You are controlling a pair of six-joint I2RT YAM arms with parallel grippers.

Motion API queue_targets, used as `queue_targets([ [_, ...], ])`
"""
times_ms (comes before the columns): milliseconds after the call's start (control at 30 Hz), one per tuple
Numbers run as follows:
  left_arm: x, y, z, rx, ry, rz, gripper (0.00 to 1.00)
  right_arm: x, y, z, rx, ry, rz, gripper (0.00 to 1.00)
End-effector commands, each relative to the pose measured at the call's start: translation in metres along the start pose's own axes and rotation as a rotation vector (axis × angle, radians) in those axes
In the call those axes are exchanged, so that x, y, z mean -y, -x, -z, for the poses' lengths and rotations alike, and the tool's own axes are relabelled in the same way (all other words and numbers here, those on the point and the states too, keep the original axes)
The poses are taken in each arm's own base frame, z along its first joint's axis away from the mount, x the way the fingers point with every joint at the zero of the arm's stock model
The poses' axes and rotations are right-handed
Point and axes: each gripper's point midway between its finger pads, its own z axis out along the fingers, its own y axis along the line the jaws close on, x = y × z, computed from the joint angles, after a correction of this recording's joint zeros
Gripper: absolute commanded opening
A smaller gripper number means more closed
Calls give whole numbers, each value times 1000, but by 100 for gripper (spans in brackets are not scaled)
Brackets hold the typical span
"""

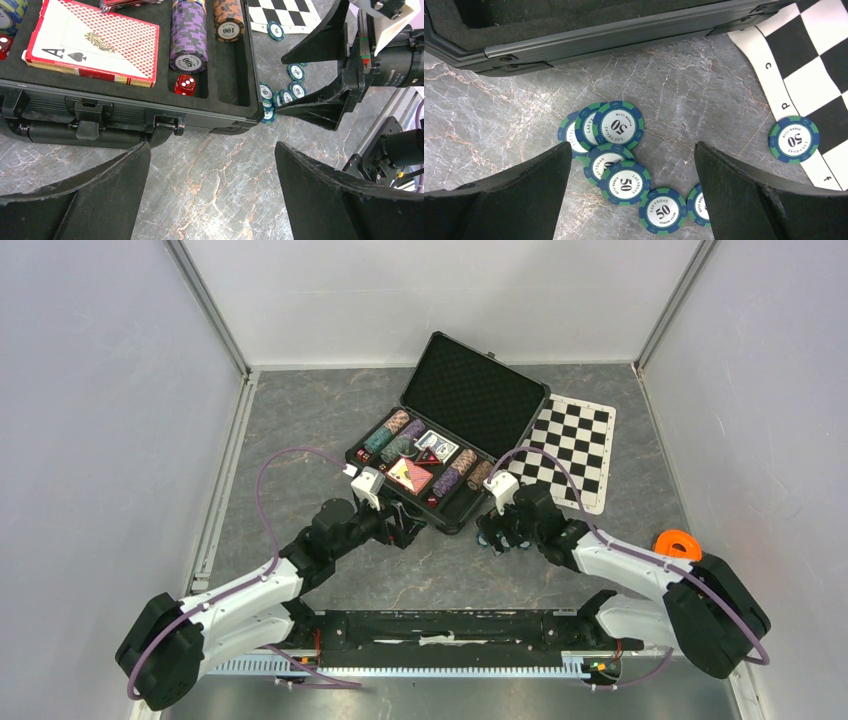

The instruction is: Pack up texas hold em set

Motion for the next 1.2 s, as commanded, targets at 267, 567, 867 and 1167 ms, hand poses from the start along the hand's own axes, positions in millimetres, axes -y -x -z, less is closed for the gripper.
queue_targets([
  [267, 0, 12, -2, 35, -2, -56, 100, -9, 9, -14, -78, 76, 60, 98],
  [567, 0, 13, -2, 36, 1, -56, 100, -27, 13, -22, -107, 189, 109, 98],
  [867, -1, 11, -3, 27, 7, -55, 100, -43, -6, -26, -190, 262, 160, 92],
  [1167, -2, 11, -3, 25, 9, -53, 100, -44, -11, -18, -231, 234, 173, 80],
])
